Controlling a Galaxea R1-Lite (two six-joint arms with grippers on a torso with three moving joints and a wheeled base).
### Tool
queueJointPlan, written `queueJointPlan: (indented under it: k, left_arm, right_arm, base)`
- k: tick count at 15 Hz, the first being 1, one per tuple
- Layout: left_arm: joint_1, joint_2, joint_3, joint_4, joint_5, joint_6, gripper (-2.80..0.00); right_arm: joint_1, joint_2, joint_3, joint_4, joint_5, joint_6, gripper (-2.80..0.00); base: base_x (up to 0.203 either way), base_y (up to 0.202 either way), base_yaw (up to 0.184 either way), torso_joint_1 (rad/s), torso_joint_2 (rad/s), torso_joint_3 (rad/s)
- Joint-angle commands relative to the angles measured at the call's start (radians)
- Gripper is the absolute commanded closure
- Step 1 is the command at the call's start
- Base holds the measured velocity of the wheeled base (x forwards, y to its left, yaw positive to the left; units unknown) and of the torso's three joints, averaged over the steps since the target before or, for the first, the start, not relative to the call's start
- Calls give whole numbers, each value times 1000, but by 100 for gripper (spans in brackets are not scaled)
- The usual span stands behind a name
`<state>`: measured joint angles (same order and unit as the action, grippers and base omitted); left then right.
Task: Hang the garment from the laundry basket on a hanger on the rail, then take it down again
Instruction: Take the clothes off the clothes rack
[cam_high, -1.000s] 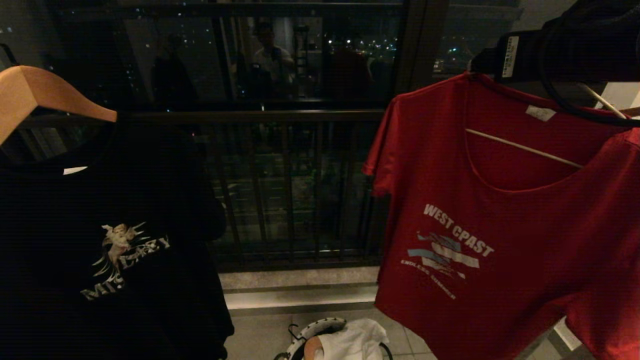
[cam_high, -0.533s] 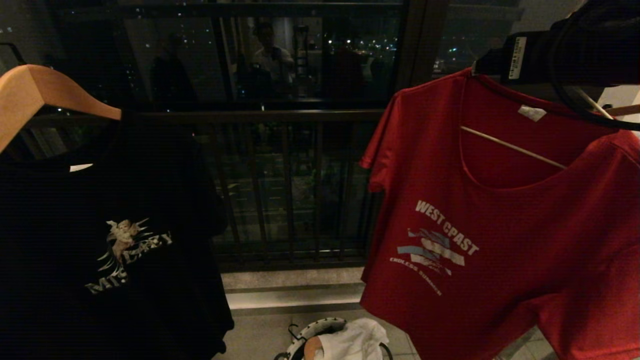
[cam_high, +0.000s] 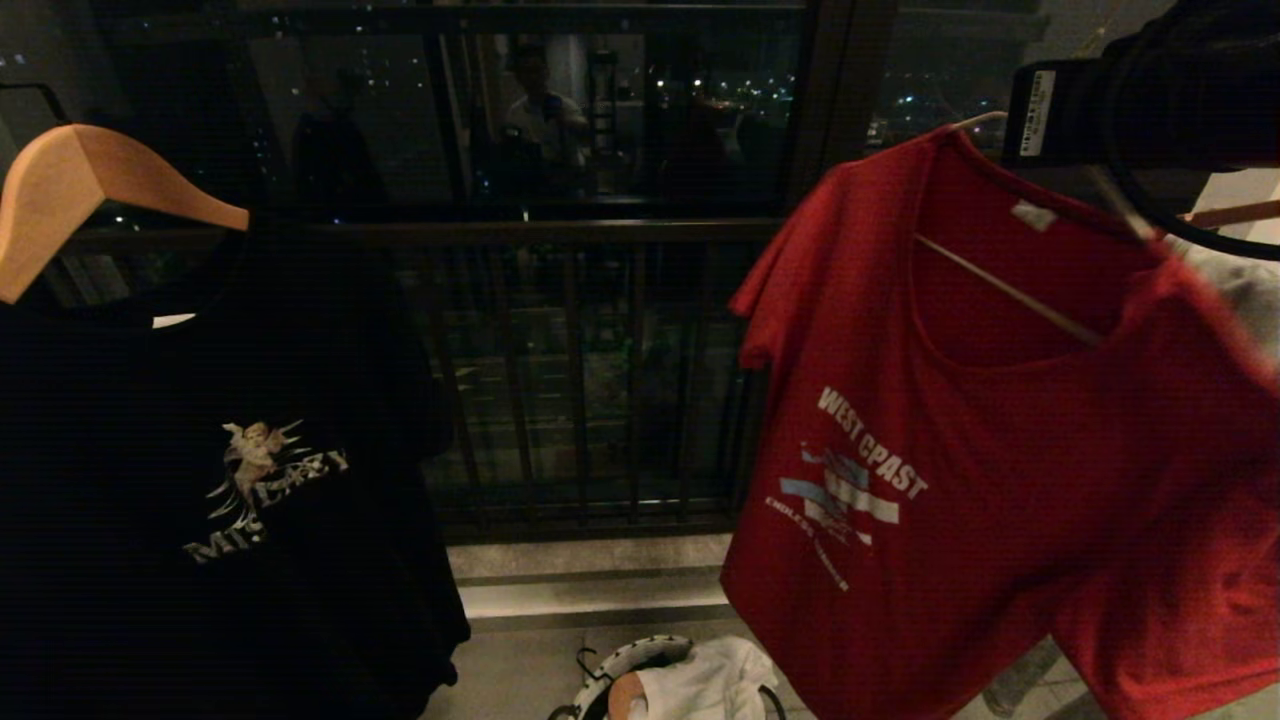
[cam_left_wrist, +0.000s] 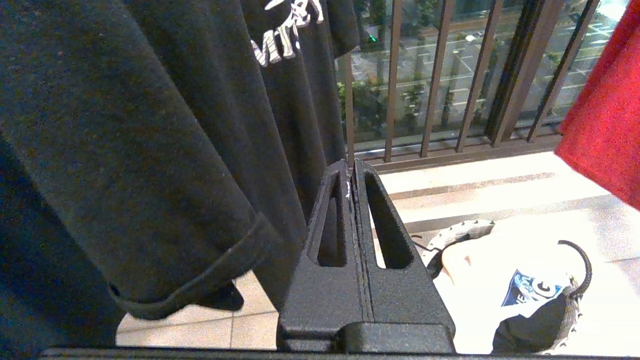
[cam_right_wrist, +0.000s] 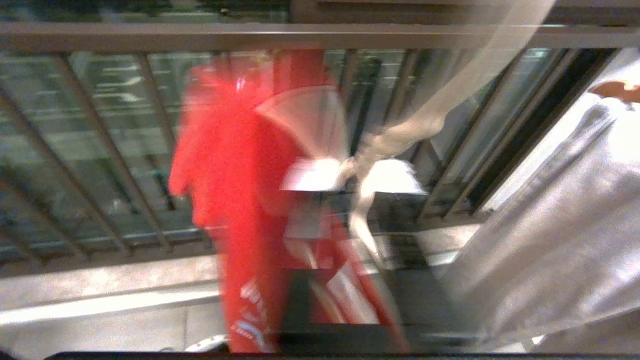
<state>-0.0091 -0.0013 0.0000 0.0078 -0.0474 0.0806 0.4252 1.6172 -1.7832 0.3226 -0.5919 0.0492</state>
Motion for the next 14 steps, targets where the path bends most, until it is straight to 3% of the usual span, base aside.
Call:
queueJointPlan:
  k: [1,14]
  left_arm:
    - [0,1,2,0,0,1,0]
    - [0,1,2,0,0,1,0]
  right_arm:
    - [0,0,-1,1,-5,-2,0]
    - [0,-27,-2,3,27,-5,0]
  base:
    - [0,0,0,0,0,0]
    - [0,0,0,0,0,0]
